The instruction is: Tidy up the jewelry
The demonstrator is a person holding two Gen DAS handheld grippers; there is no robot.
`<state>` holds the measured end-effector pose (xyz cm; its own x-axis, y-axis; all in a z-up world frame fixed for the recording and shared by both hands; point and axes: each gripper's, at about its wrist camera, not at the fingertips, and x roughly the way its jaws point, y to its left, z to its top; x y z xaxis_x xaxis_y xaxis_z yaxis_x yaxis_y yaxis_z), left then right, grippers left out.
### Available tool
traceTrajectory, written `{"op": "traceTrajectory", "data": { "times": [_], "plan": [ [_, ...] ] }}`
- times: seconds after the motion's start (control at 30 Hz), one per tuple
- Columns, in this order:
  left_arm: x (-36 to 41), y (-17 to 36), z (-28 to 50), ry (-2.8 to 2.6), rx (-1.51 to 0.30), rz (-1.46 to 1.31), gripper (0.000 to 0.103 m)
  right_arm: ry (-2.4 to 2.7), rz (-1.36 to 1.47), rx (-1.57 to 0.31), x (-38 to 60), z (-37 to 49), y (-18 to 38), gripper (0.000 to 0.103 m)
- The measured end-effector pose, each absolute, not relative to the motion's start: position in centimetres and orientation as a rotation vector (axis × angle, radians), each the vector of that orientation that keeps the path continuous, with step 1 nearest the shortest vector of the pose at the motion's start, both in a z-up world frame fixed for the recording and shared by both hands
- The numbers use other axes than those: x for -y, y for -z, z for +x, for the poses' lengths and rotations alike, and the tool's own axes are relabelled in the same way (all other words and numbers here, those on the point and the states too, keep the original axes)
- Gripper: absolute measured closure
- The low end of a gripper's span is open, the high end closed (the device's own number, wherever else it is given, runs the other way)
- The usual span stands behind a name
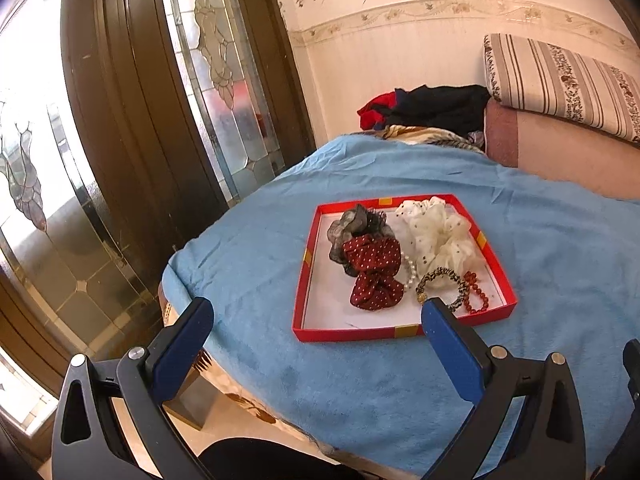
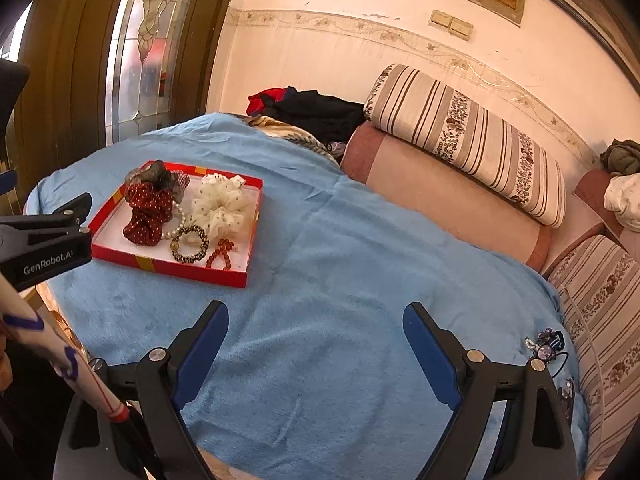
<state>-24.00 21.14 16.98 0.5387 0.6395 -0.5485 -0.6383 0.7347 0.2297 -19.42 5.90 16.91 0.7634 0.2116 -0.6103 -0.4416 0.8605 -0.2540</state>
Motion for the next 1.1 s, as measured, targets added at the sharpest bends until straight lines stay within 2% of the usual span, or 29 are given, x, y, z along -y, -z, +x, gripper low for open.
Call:
{"op": "traceTrajectory", "data": {
  "times": [1.1],
  "plan": [
    [-23.1, -15.3, -23.3, -0.806, -0.702, 0.004, 0.0, -0.365, -0.449, -0.66, -7.1, -18.5, -14.6, 0.011]
  ]
}}
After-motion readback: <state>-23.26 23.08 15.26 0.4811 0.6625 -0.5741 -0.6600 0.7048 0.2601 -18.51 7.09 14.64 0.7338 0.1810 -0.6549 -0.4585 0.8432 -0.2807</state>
